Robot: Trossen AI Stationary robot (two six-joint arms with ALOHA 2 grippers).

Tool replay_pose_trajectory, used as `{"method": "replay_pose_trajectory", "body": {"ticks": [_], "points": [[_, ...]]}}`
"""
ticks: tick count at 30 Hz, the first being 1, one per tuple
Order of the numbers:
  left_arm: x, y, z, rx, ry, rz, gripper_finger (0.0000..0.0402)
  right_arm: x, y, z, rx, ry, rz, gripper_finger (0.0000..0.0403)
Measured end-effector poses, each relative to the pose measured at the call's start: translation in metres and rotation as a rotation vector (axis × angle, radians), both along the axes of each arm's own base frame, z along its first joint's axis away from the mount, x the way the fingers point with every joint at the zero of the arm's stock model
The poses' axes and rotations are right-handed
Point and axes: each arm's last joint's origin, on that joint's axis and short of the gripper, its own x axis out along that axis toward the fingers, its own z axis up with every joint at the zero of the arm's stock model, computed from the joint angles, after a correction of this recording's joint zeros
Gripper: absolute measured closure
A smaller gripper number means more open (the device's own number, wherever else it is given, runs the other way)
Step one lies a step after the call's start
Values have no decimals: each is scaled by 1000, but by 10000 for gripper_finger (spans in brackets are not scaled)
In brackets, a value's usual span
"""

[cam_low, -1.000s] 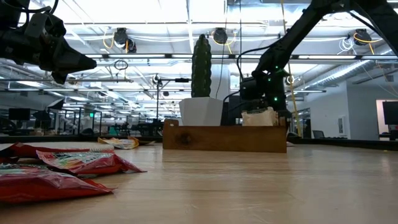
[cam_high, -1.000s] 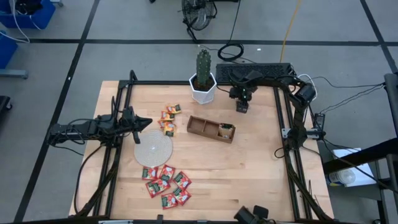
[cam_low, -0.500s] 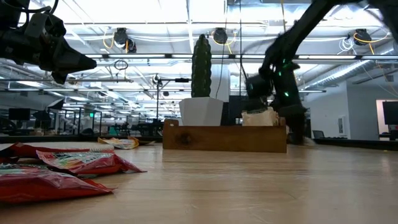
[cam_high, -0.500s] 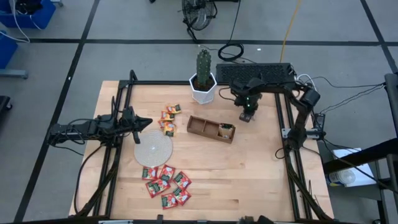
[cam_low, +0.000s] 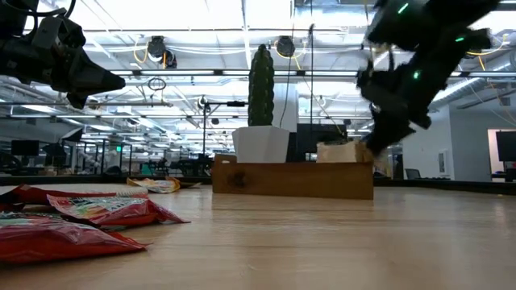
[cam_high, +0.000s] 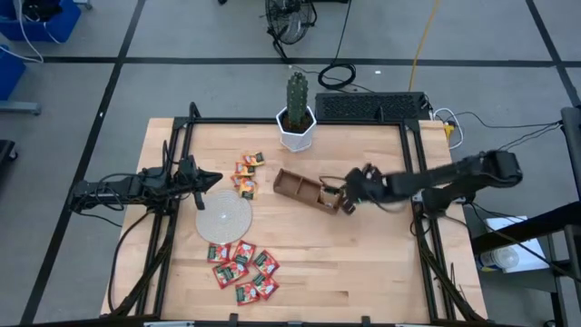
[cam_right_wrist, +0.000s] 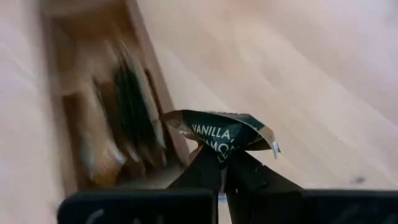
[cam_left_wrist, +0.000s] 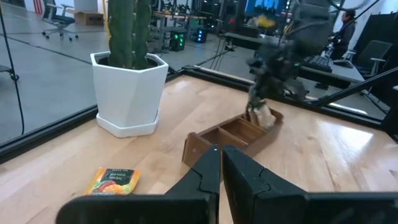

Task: Pick & Place Tea
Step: Put the brown tea bag into the right section of the wooden organizer

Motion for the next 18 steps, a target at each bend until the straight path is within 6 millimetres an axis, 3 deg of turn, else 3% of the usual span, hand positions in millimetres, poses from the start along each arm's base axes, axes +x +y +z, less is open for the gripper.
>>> {"method": "replay_pose_trajectory", "body": {"ticks": [4,10,18], "points": [[0,0,0,0,1,0,380,-7,34,-2,-118,-76,-28,402],[0,0,0,0,0,0,380,-10,50,4,-185,-167,-86,402],[0,0,0,0,0,0,380,28,83,40,-208,-575,195,403]]}}
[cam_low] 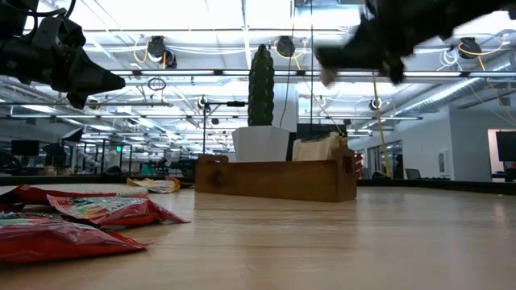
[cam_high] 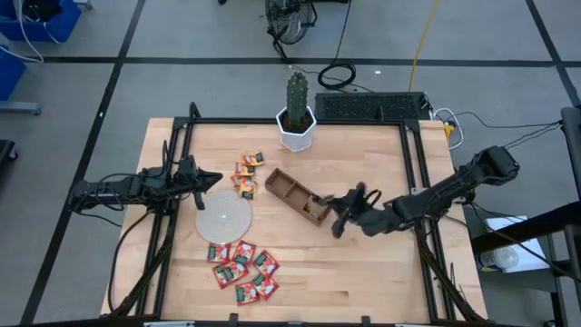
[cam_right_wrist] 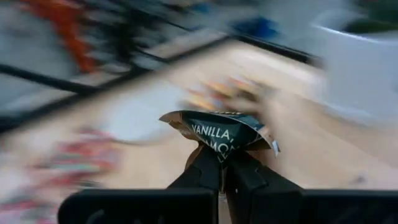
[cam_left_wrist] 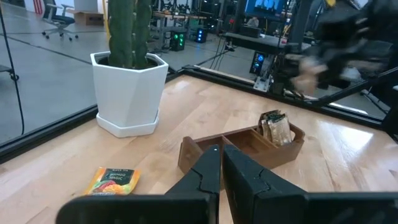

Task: Pick & Place Tea
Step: Put the brown tea bag into the right section of the wooden organizer

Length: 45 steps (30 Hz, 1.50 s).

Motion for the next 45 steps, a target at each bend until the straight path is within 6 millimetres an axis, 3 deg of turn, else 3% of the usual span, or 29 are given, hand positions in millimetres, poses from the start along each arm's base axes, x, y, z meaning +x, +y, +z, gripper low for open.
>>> {"method": "replay_pose_trajectory", "body": {"ticks": [3,5,10,14,23,33,45], "points": [[0,0,0,0,0,0,380,16,12,-2,10,-93,167,403],[0,0,0,0,0,0,380,26,15,-16,40,-90,211,403],[0,0,0,0,0,0,380,41,16,-72,143,19,160,403],[0,0,0,0,0,0,380,45,22,-88,140,9,142,403],[0,0,0,0,1,0,380,33,34,-84,38,107,12,403],[0,0,0,0,0,0,380,21,28,-91,1,213,-98,403],[0,0,0,0,0,0,380,19,14,-91,-265,264,-237,403]]}}
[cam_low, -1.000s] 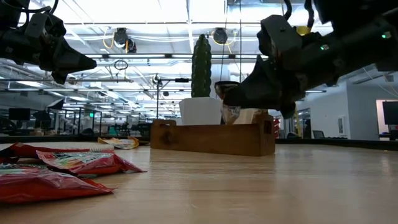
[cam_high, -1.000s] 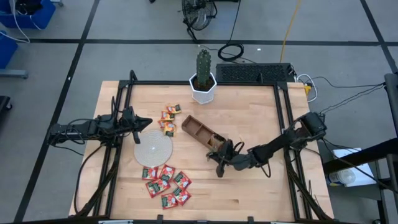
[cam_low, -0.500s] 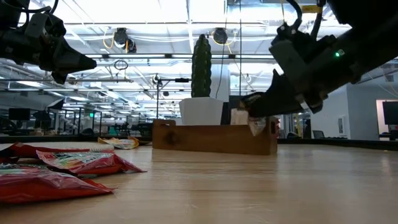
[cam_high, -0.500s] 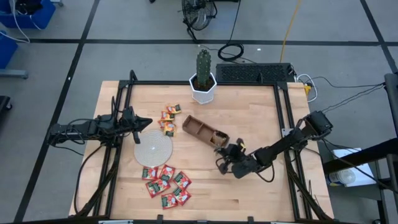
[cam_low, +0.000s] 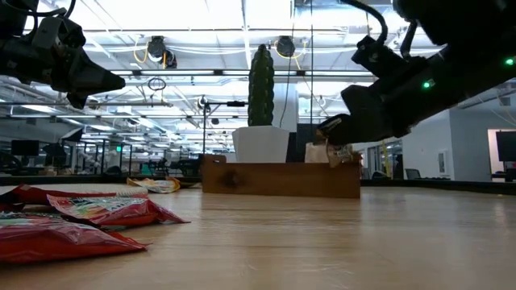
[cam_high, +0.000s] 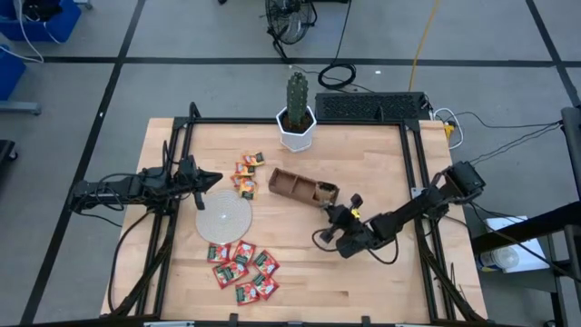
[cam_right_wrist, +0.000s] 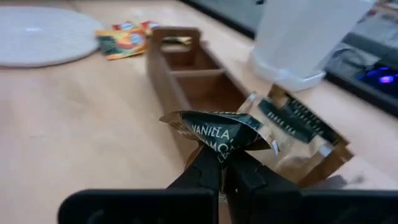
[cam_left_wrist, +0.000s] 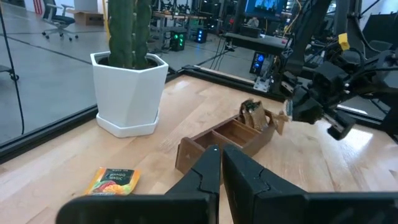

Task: Pick & Place Tea
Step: Put the brown tea bag into the right section of the wooden organizer

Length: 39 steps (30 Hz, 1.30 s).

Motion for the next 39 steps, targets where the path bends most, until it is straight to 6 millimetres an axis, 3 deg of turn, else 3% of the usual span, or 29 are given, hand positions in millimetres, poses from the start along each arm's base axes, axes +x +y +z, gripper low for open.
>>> {"method": "replay_pose_trajectory", "body": {"ticks": [8,18,28,39], "points": [[0,0,0,0,0,0,380,5,-15,3,-79,-15,-93,403],[0,0,0,0,1,0,380,21,-42,8,85,-180,-184,403],[0,0,0,0,0,0,380,13,-41,0,174,-221,-250,403],[0,0,0,0,0,0,380,5,-46,-7,195,-155,-291,403]]}}
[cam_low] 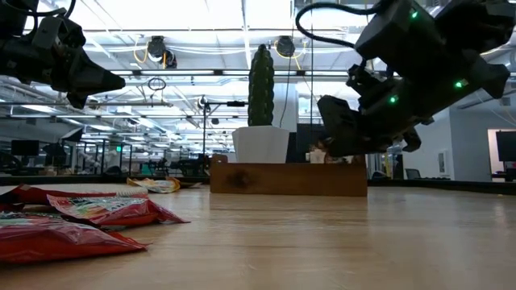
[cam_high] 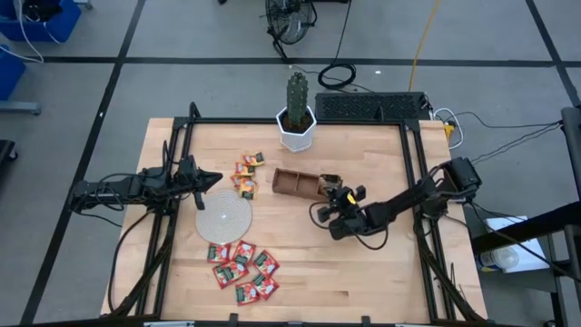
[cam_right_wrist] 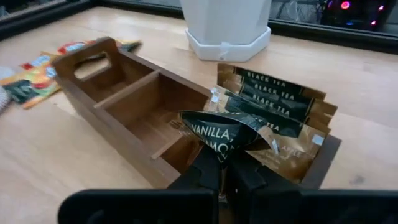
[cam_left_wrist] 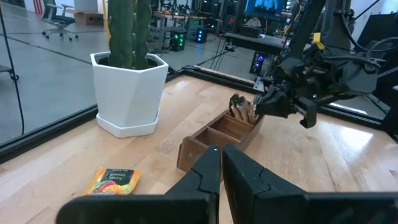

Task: Pick & Place Tea
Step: Put the brown tea bag into the right section of the wooden organizer

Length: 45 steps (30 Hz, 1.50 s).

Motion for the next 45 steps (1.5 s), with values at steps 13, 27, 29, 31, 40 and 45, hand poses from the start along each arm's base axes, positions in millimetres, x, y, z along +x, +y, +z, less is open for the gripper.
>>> {"method": "replay_pose_trajectory", "body": {"ticks": [13,27,29,31,40,45], "points": [[0,0,0,0,0,0,380,-1,-14,-3,19,82,-13,396],[0,0,0,0,0,0,380,1,-15,-2,-22,100,-4,290],[0,0,0,0,0,0,380,1,-15,-2,-29,107,-2,275],[0,0,0,0,0,0,380,1,-15,-2,-38,120,5,263],[0,0,0,0,0,0,380,0,-16,9,-91,136,16,260],[0,0,0,0,0,0,380,-2,-19,24,-119,147,35,263]]}}
